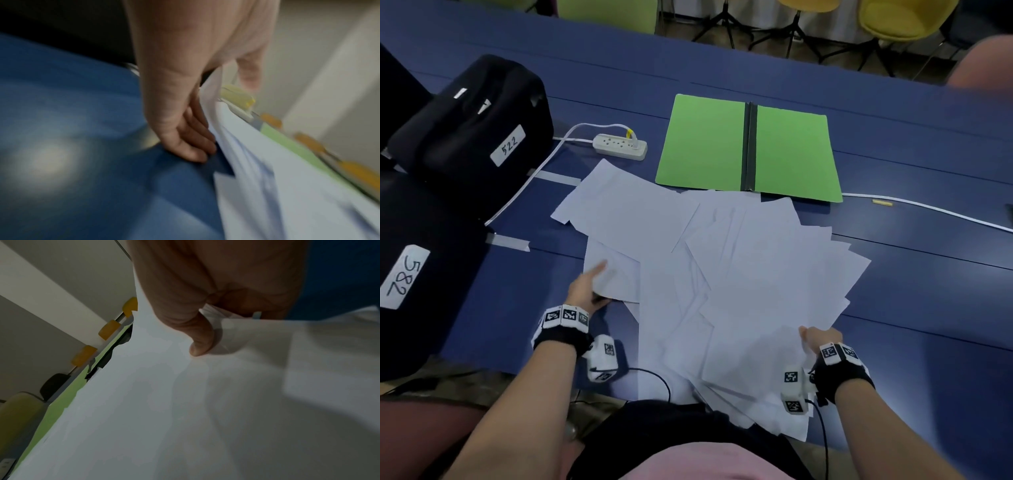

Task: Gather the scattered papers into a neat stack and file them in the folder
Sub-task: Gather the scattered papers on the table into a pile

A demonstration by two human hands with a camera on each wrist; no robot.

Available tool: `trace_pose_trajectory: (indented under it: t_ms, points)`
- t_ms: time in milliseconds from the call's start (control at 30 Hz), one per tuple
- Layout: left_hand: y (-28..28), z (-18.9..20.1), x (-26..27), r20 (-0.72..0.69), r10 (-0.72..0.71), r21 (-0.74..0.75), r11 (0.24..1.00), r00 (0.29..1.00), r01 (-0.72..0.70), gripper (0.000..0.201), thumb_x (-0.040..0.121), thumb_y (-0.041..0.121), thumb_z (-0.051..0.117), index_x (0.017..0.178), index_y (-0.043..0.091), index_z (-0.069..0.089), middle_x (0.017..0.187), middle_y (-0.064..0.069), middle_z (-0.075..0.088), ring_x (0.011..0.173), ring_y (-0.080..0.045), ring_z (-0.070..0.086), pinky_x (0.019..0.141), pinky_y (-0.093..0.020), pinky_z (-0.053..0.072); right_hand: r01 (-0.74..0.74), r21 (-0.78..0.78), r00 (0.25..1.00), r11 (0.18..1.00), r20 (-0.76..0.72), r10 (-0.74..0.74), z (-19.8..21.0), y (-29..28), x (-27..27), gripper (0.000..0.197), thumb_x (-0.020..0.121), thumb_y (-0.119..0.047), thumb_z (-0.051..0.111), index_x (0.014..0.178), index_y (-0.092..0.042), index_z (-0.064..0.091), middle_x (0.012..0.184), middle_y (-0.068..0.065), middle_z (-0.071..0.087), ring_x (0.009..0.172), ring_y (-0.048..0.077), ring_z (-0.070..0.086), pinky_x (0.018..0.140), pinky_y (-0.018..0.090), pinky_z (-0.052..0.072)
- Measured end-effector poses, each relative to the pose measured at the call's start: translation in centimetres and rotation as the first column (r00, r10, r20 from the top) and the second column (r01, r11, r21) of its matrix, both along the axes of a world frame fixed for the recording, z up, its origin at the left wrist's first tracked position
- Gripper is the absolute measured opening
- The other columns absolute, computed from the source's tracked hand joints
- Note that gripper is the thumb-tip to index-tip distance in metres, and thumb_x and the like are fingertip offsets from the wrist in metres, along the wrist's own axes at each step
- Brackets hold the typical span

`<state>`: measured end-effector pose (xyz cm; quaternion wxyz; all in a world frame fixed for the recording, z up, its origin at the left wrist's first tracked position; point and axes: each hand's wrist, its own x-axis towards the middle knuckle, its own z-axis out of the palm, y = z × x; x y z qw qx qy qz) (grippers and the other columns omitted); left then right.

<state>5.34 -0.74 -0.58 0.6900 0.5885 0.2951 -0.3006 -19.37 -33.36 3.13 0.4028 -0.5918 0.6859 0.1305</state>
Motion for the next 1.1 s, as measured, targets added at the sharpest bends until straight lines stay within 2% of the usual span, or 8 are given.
trace_pose_trajectory:
  t_ms: [67,167,300,433,533,767,867,1100]
  points:
    - [0.1,0.2,1.2,-0.029,0.069,-0.059,0.996,0.997,-0.071,0.049,0.081,0.049,0.063,0.112,0.011,0.063,0.102,-0.007,0.065,0.093,-0.025,0.063,0.076,-0.035,0.052,0.003,-0.002,1.0,1.0,-0.009,-0.003,-0.2,0.0,0.2,0.045,0.091,-0.005,0.054,0.127,0.019,0.043,0.134,0.029,0.051,0.122,0.041,0.051,0.103,0.046,0.039]
    - [-0.6,0.2,2.1,-0.022,-0.072,0.432,0.899,0.997,0.074,0.082,0.073,0.054,0.071,0.135,0.007,0.048,0.129,-0.01,0.057,0.119,-0.032,0.057,0.099,-0.041,0.047,0.019,-0.003,1.0,1.0,0.007,-0.019,-0.7,-0.1,0.4,0.043,0.09,-0.003,0.054,0.125,0.019,0.045,0.132,0.027,0.053,0.121,0.039,0.052,0.102,0.043,0.041]
    - [-3.6,0.8,2.9,0.077,-0.192,0.58,0.807,0.978,0.113,0.052,0.073,0.039,0.077,0.104,0.003,0.056,0.112,-0.007,0.063,0.09,-0.026,0.058,0.079,-0.032,0.046,0.035,-0.013,0.999,0.999,0.022,-0.035,-1.3,-0.1,0.4,0.054,0.086,-0.007,0.056,0.134,0.012,0.04,0.134,0.022,0.053,0.117,0.038,0.055,0.09,0.039,0.047]
    - [-6.2,1.3,3.5,0.133,-0.239,0.697,0.712,0.962,0.081,0.074,0.071,0.038,0.078,0.127,0.0,0.048,0.128,-0.016,0.057,0.11,-0.034,0.06,0.084,-0.037,0.048,-0.001,-0.017,0.999,1.0,0.049,0.002,-1.6,-0.2,0.9,0.047,0.087,-0.01,0.054,0.127,0.013,0.045,0.114,0.022,0.057,0.104,0.033,0.058,0.074,0.028,0.037]
    - [-8.2,1.7,3.4,0.168,-0.244,0.701,0.711,0.955,0.058,0.076,0.073,0.031,0.078,0.131,-0.003,0.042,0.13,-0.017,0.054,0.114,-0.032,0.058,0.083,-0.036,0.046,0.004,-0.027,0.993,1.0,0.119,-0.001,-1.9,-0.4,1.1,0.046,0.086,-0.007,0.059,0.123,0.015,0.045,0.094,0.013,0.052,0.094,0.03,0.055,0.074,0.029,0.036]
    - [-8.0,0.5,3.9,0.212,-0.351,0.671,0.73,0.912,0.125,0.02,0.079,0.005,0.059,0.099,0.01,0.057,0.103,-0.011,0.065,0.09,-0.029,0.063,0.073,-0.025,0.044,0.059,0.041,0.972,0.997,0.224,-0.067,-4.0,-0.9,-0.5,0.057,0.084,-0.009,0.064,0.132,0.011,0.04,0.126,0.019,0.056,0.112,0.037,0.058,0.086,0.04,0.047]
    - [-6.3,-0.3,3.9,0.182,-0.441,0.749,0.641,0.879,0.167,0.023,0.08,0.002,0.056,0.102,0.001,0.063,0.108,-0.018,0.066,0.1,-0.036,0.063,0.079,-0.033,0.05,0.162,0.05,0.944,0.986,0.282,-0.17,-3.7,-0.8,-1.0,0.063,0.088,-0.006,0.061,0.141,0.007,0.031,0.142,0.021,0.044,0.126,0.037,0.047,0.103,0.047,0.038]
    - [-2.2,-0.3,2.4,0.125,-0.507,0.753,0.608,0.853,0.252,0.025,0.079,-0.003,0.059,0.103,-0.007,0.065,0.11,-0.022,0.067,0.105,-0.034,0.063,0.087,-0.035,0.049,0.184,0.071,0.888,0.98,0.417,-0.197,-4.3,-0.9,-1.4,0.057,0.085,-0.005,0.066,0.136,-0.004,0.043,0.132,0.012,0.056,0.117,0.035,0.056,0.102,0.053,0.043]
